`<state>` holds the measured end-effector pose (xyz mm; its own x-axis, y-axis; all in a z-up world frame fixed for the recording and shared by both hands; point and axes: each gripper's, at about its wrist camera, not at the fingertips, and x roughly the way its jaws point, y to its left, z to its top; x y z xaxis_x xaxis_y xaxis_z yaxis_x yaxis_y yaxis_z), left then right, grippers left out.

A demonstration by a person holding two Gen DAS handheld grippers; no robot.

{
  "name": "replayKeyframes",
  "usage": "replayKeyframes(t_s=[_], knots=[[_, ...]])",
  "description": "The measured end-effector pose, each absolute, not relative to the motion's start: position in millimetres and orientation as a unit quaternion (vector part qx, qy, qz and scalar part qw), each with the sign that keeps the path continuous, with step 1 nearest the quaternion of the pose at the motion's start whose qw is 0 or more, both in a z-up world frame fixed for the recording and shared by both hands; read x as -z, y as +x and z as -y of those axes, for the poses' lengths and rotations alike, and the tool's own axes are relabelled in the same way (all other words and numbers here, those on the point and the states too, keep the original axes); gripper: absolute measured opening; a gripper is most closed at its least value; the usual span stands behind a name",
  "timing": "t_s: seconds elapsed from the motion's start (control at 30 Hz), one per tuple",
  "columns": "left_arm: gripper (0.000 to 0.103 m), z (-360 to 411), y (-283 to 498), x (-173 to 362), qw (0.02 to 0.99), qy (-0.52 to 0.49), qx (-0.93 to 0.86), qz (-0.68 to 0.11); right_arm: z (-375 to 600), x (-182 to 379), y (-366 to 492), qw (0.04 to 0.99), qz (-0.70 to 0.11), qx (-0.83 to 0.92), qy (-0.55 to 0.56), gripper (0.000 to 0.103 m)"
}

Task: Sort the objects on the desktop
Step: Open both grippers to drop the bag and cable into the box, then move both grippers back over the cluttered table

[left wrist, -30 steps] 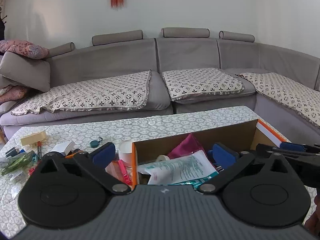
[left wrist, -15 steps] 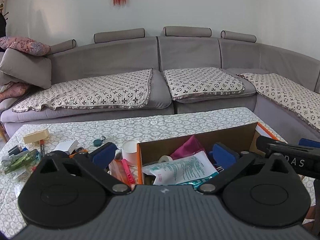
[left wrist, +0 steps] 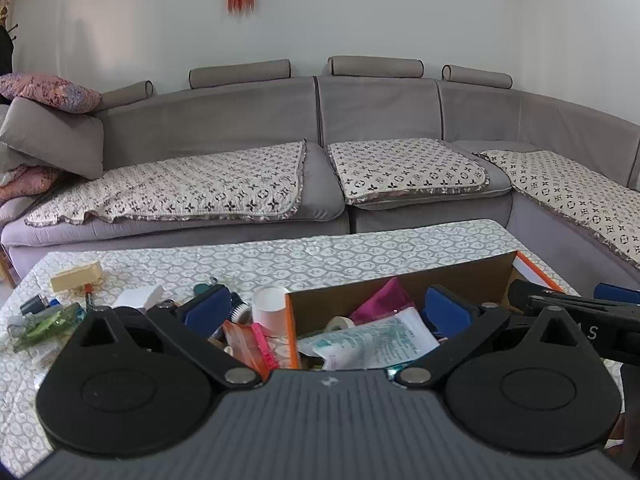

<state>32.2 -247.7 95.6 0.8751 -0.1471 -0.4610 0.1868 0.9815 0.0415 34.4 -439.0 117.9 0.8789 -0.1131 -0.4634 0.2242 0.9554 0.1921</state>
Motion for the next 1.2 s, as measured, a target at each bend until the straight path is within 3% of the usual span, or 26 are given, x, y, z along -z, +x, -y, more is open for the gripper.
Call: replayKeyframes(t_s=[0.33, 0.67, 1.2], knots=[[0.103, 208.9, 35.2, -104.3, 0.97, 0.02, 0.07, -0.231, 402.0, -130.8, 40.6, 0.964, -0.232, 0.073, 0.108, 0.103], [0.103, 118.2, 38.7, -108.4, 0.975, -0.003, 0.022, -0.223, 311.9, -144.8, 61.0, 0.969, -0.23, 0.01, 0.085, 0.103], [0.103, 24.7, 64.1, -77.7, 0.967, 0.0, -0.079, -0.243, 181.6, -108.5, 108.5, 0.961, -0.256, -0.091, 0.045, 0.103]])
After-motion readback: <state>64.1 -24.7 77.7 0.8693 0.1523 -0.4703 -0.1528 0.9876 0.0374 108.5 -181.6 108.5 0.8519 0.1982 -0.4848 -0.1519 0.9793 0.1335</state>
